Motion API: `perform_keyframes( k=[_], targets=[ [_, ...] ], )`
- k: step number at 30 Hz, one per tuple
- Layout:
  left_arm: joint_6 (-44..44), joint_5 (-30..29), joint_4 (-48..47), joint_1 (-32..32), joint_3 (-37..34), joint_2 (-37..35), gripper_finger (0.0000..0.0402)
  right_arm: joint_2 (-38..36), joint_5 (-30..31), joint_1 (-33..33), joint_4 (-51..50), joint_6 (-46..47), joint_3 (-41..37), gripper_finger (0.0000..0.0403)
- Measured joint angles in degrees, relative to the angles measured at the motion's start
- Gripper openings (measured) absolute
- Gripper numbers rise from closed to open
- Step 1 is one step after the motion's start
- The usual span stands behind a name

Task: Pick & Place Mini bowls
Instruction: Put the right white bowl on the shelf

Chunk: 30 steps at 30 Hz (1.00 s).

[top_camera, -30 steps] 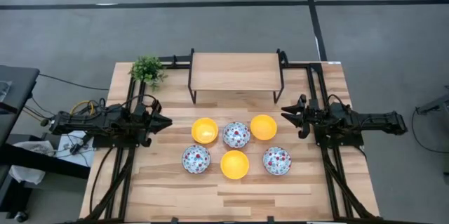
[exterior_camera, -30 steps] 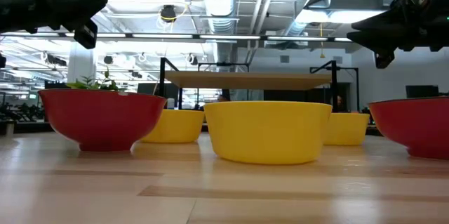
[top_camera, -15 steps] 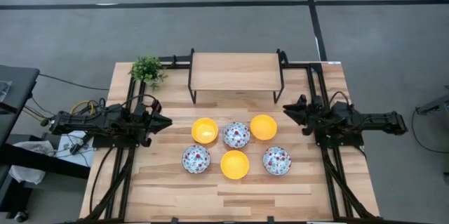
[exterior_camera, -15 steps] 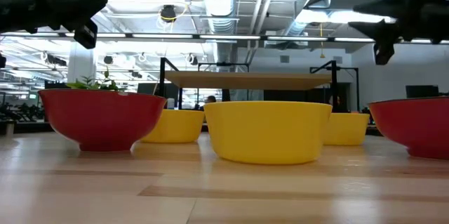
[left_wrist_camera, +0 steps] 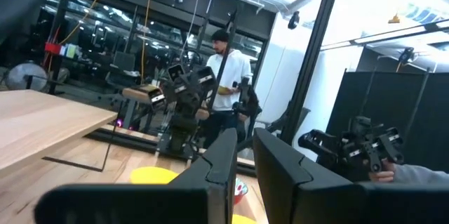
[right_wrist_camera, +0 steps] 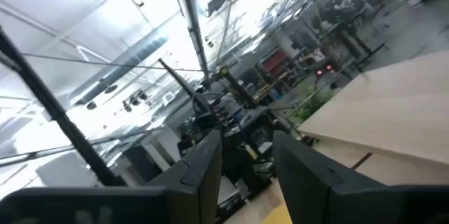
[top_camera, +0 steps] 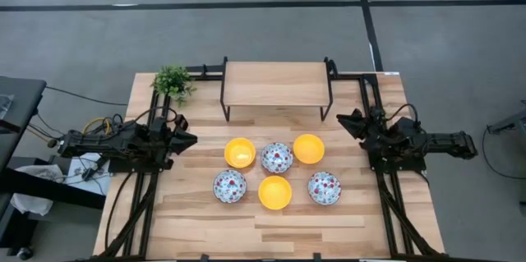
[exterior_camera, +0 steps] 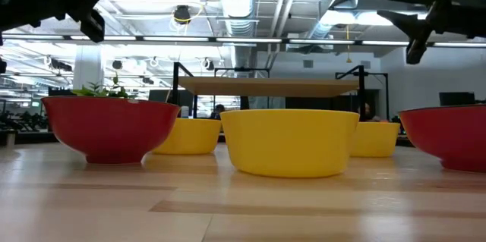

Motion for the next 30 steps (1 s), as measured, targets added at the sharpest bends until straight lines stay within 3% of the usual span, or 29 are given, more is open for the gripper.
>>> perform_keyframes(
  k=[11, 20, 30],
  targets=[
    [0.0, 0.0, 0.3, 0.0, 0.0, 0.0, 0.0049, 0.2, -0.4, 0.5, -0.2, -5.8, 3.9, 0.0118],
    [0.0, 0.0, 0.7, 0.0, 0.0, 0.0, 0.0049, 1.1, -3.2, 6.0, -2.9, -10.5, 9.3, 0.0118],
    [0.0, 0.0, 1.1, 0.0, 0.0, 0.0, 0.0049, 17.8, -1.9, 14.1, -16.4, -3.7, 21.3, 0.0118]
  ],
)
